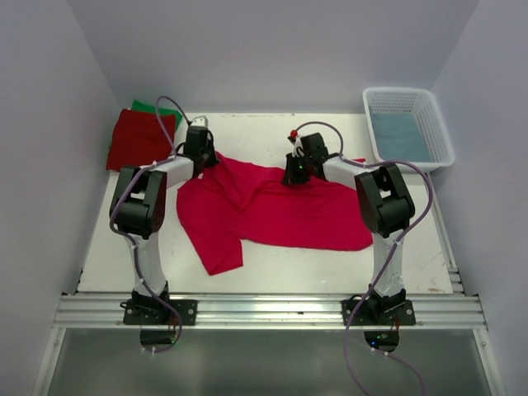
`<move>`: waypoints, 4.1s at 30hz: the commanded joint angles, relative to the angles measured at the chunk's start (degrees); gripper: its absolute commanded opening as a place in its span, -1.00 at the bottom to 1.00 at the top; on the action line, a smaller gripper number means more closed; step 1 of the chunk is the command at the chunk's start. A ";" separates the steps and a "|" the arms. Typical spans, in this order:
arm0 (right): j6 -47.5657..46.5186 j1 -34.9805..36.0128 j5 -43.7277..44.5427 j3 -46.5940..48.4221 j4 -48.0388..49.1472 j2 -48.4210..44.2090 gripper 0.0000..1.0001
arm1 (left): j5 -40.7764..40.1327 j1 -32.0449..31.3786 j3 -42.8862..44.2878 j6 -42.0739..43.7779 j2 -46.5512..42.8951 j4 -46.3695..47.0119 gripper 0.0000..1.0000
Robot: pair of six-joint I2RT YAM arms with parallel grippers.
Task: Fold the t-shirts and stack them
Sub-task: Fold the flattened tshirt in 1/3 of the way
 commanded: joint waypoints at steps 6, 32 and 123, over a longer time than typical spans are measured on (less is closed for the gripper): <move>-0.93 -0.71 10.03 0.01 -10.14 2.25 -1.00 | -4.25 4.51 3.87 -4.53 4.66 -10.18 -1.00; -4.71 -2.30 15.97 27.18 -22.28 2.62 -1.00 | -1.10 13.39 -5.89 -9.99 -7.28 -7.29 -1.00; -4.89 5.89 23.14 -16.51 -17.79 -40.64 -0.98 | 20.35 10.23 -31.46 -21.85 -41.28 -15.72 -1.00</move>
